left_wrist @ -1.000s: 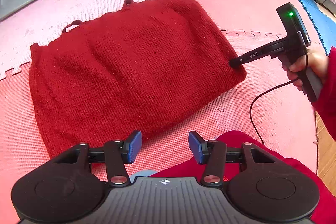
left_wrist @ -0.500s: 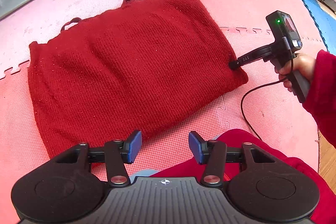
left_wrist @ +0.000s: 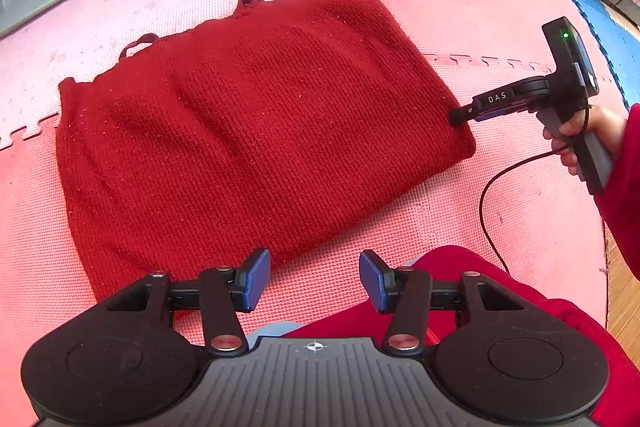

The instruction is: Fold clothes

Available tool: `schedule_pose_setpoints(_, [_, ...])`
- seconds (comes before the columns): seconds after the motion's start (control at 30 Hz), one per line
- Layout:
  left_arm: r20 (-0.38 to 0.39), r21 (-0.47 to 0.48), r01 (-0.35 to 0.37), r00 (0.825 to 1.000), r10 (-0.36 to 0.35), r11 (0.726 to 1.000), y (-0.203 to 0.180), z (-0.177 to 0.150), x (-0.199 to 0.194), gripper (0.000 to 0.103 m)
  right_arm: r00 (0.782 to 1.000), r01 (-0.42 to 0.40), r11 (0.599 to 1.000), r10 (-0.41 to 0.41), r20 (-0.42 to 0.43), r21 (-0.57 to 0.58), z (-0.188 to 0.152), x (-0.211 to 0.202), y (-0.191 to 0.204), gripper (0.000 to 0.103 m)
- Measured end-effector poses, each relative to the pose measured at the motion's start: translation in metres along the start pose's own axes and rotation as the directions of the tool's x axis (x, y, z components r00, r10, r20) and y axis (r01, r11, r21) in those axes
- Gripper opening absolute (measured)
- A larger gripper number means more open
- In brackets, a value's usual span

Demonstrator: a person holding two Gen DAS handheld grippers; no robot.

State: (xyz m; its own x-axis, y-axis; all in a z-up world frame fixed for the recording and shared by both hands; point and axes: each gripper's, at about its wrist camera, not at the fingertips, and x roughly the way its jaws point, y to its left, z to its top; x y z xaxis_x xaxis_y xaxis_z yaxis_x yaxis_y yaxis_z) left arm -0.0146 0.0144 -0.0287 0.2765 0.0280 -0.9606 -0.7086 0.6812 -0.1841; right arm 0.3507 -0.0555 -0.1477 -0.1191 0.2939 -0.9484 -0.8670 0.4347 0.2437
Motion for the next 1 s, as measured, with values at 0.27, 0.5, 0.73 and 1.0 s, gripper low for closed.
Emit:
schedule_pose_setpoints(0.27, [0.024, 0.041, 0.004, 1.0, -0.005, 0.999, -0.013, 0.003, -0.007, 0.052, 0.996, 0.026, 1.0, -0.027, 0.082, 0.013, 0.0, -0.018, -0.002, 0.049])
schedule_pose_setpoints(0.5, [0.016, 0.052, 0.011, 1.0, -0.012, 0.999, -0.02, 0.004, -0.003, 0.052, 0.993, -0.004, 0.975, 0.03, 0.113, -0.223, -0.017, -0.029, 0.068, 0.039])
schedule_pose_setpoints(0.73, [-0.009, 0.054, 0.008, 1.0, -0.007, 0.999, -0.019, 0.0, 0.003, 0.052, 0.999, 0.021, 0.95, -0.032, -0.031, -0.313, -0.018, 0.017, 0.081, 0.039])
schedule_pose_setpoints(1.0, [-0.011, 0.042, 0.015, 1.0, -0.015, 0.999, -0.018, 0.002, 0.009, 0.052, 0.998, -0.024, 0.988, 0.015, -0.063, -0.155, -0.008, 0.015, 0.028, 0.021])
